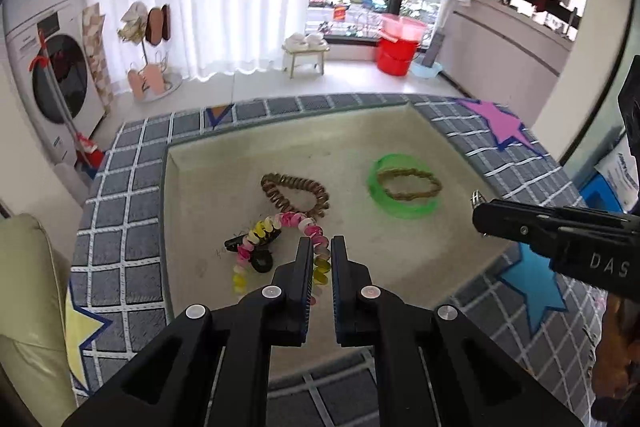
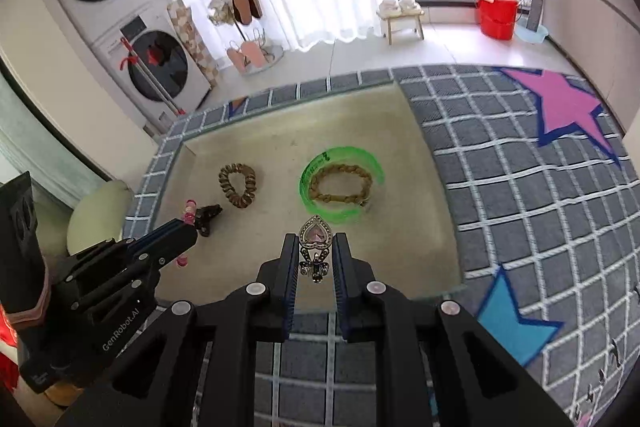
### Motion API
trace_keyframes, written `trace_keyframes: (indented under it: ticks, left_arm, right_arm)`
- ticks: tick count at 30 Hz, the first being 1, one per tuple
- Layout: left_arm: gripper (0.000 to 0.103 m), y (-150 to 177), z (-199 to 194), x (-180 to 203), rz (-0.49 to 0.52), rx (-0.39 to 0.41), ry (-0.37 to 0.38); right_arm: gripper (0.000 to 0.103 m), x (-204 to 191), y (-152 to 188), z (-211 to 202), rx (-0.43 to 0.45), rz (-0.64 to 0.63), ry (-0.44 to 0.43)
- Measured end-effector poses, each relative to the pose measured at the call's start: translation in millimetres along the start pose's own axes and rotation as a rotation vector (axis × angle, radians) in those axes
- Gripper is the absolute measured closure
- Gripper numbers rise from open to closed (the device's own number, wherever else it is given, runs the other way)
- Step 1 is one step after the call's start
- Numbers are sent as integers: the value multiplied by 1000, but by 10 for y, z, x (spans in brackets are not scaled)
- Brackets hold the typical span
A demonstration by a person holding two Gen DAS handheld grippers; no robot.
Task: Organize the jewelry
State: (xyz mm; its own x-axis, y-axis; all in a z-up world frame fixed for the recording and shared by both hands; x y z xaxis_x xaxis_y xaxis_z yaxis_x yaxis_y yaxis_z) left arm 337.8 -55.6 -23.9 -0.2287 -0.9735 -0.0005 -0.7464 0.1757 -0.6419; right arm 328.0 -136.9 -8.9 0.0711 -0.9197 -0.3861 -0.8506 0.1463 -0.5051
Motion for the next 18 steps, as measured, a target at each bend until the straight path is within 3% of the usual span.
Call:
trace_keyframes:
  ticks: [9, 18]
  left_arm:
    - [80, 61, 228, -50, -8, -49, -29]
    - [80, 89, 306, -12, 1, -74, -61]
  right_arm:
    - [85, 150, 7, 419, -75, 23, 32]
    - [84, 209, -2, 496, -71, 41, 47]
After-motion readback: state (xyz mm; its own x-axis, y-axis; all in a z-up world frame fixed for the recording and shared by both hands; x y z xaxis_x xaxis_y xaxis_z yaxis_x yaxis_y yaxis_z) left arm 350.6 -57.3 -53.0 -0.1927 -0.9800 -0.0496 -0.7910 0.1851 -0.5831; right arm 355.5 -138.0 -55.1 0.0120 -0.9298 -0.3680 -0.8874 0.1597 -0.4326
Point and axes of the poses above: each gripper's, at about its wrist camera, not at the fingertips, and z roughly the way its jaws point, x to its right, y to its underside, the point moved 3 cm from there along z, roughly the way its jaws point, and after that the axes turned 8 degrees about -y, right-handed, at the moved point
